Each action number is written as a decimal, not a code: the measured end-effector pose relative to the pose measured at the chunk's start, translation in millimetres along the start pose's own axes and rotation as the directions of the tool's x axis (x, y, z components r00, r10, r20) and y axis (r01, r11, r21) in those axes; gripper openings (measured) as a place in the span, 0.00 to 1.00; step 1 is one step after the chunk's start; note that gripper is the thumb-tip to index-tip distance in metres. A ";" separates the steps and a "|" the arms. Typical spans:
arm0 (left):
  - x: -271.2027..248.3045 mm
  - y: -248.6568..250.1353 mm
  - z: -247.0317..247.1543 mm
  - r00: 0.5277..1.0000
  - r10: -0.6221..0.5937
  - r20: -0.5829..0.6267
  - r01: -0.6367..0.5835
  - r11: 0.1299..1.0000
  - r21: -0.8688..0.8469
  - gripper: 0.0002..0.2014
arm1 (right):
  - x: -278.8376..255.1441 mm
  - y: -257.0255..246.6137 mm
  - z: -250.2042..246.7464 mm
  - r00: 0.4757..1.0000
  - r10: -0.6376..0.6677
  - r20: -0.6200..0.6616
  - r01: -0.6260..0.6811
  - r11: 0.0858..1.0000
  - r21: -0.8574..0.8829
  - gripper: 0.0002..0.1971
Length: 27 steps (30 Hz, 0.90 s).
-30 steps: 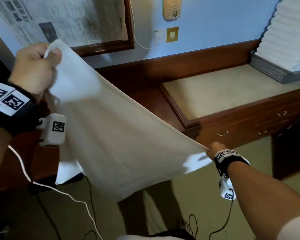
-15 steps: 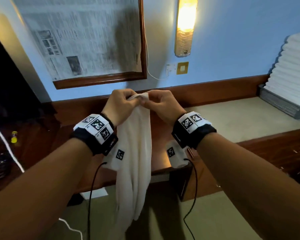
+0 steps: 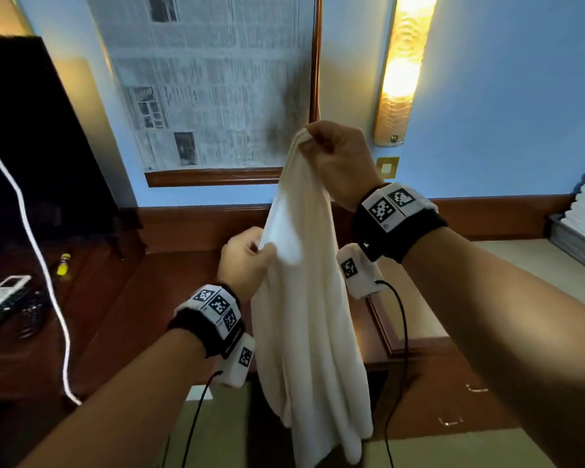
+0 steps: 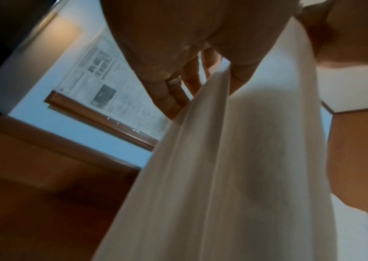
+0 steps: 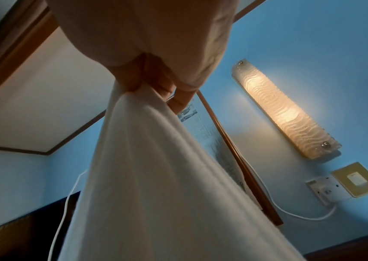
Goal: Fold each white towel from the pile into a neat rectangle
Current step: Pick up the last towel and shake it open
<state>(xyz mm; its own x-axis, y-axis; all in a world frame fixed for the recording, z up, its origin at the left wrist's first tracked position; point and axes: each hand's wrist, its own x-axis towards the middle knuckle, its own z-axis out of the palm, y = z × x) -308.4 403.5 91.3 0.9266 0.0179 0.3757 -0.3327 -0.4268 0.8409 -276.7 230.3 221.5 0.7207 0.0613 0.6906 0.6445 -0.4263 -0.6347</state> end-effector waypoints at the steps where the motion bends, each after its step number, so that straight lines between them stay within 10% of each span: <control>1: -6.3 -9.4 5.4 1.000 -0.029 0.012 0.029 0.999 0.017 0.05 | 4.2 1.5 -6.4 1.000 -0.003 -0.012 0.003 1.000 -0.013 0.09; 10: -33.4 -56.3 33.3 0.961 -0.240 0.138 0.201 0.948 0.247 0.24 | 2.6 34.1 -55.5 0.991 0.068 -0.119 -0.085 0.986 -0.142 0.10; 15: -5.0 -17.5 27.7 0.988 -0.124 0.087 0.106 0.977 0.184 0.13 | -26.1 52.2 -56.8 0.973 0.171 0.151 -0.115 0.940 -0.322 0.09; 21: 23.1 27.0 21.0 0.995 -0.046 0.084 0.027 0.978 0.208 0.10 | -90.5 51.9 -4.2 0.712 0.280 0.644 -0.077 0.943 -0.325 0.08; 27: 5.3 32.0 -5.0 0.997 0.071 -0.023 -0.065 0.975 0.213 0.04 | -88.9 40.2 25.3 0.877 0.230 0.422 -0.065 0.927 -0.371 0.05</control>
<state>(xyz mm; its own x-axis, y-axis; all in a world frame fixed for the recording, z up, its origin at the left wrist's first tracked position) -315.1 394.5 122.2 0.8964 0.0081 0.4432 -0.3469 -0.6096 0.7128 -308.4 230.6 125.8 0.8882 0.3363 0.3132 0.4556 -0.7334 -0.5045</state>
